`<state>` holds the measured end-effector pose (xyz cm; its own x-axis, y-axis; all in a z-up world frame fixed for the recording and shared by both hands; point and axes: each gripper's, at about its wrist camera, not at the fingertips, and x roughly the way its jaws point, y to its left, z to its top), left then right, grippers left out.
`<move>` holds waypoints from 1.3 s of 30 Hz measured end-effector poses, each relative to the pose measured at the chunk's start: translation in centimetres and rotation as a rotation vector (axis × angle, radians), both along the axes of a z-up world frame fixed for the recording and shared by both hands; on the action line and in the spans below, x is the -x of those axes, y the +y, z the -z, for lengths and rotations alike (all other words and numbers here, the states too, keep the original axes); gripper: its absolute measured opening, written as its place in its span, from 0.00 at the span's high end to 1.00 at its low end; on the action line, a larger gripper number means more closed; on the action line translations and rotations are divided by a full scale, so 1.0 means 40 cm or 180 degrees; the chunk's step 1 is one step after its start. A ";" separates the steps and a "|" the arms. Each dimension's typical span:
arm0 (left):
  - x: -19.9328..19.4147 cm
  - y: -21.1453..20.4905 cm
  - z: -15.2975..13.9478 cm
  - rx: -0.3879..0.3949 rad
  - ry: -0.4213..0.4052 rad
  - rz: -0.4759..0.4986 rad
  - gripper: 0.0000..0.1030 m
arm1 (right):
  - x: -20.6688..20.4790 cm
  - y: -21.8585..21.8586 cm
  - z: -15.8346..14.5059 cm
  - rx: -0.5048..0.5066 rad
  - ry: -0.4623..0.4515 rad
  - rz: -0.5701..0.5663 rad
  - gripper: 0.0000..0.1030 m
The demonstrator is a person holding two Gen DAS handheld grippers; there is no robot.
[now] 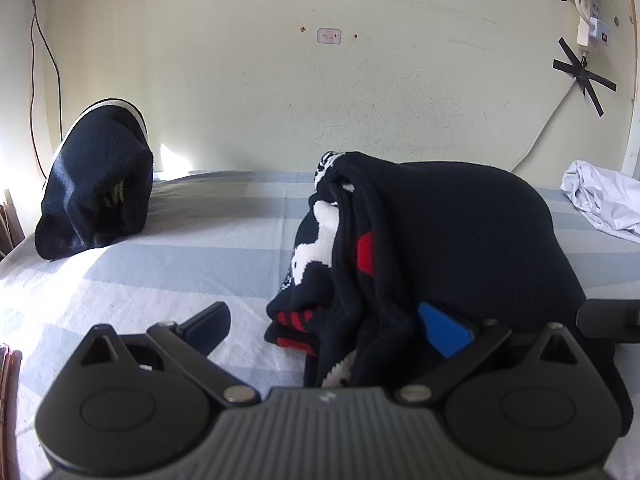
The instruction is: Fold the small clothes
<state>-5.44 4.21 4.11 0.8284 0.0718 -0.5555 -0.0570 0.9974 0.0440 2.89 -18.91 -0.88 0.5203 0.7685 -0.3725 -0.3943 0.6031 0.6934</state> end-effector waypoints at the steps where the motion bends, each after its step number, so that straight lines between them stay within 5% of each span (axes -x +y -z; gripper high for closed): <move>1: -0.001 0.001 0.000 0.0005 0.0002 0.0001 0.00 | 0.000 0.000 0.000 0.0001 0.0000 0.0000 0.15; 27: -0.008 0.022 0.005 0.0206 0.0064 0.0020 0.00 | 0.002 0.002 -0.001 0.0070 -0.0015 -0.0026 0.15; 39: -0.032 0.096 0.022 0.0845 0.0294 0.0101 0.00 | 0.000 0.004 -0.004 0.0118 -0.0022 -0.0037 0.14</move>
<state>-4.16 8.05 3.22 0.7728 -0.1114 -0.6248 -0.0335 0.9759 -0.2154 2.90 -18.75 -0.73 0.5141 0.7602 -0.3973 -0.4060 0.6236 0.6680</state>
